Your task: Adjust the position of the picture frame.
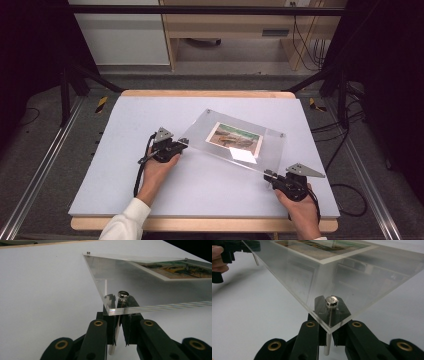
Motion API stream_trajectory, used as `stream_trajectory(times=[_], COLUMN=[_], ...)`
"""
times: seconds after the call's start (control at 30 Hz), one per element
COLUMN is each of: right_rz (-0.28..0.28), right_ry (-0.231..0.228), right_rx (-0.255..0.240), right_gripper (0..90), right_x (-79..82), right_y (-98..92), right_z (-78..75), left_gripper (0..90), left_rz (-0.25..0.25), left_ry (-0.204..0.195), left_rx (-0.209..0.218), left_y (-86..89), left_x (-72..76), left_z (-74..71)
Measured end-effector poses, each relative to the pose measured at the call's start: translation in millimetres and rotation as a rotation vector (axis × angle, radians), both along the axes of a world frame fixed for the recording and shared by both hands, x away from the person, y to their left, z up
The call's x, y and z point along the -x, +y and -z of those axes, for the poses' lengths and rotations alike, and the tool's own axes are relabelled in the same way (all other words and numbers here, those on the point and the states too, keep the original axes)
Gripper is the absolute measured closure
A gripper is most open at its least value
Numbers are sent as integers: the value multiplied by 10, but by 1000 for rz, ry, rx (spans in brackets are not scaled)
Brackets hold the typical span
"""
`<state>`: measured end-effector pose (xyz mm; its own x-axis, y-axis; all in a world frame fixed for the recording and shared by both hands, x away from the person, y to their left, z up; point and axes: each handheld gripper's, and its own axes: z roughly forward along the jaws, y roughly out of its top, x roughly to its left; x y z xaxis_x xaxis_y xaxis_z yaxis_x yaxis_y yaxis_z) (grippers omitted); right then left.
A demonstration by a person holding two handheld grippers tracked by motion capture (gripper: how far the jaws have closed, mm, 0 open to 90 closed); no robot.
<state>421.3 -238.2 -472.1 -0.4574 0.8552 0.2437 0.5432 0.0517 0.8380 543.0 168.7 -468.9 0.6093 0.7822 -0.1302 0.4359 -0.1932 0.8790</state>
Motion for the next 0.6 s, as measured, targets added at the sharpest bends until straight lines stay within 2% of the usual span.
stream_trajectory(times=[0.1, 0.13, 0.33, 0.5, 0.6], right_rz=[-2, 0, 7, 9, 18], right_ry=[1, 1, -13, -24, -45], right_rx=[0, 0, -8, -13, -19], right_gripper=[841, 843, 847, 848, 847], right_x=[0, 1, 4, 4, 16], right_y=[1, 4, -1, -23, -63], right_z=[2, 2, -20, -40, -89], left_gripper=[822, 828, 841, 845, 847], left_rz=[4, 3, 5, 18, 29], left_ry=[0, -24, -51, -63, -78], left_rx=[-7, -12, -37, -37, -30], left_y=[-12, -13, -29, -34, -44], left_x=[-7, 1, 18, 43, 96], left_z=[10, 0, -24, -60, -131])
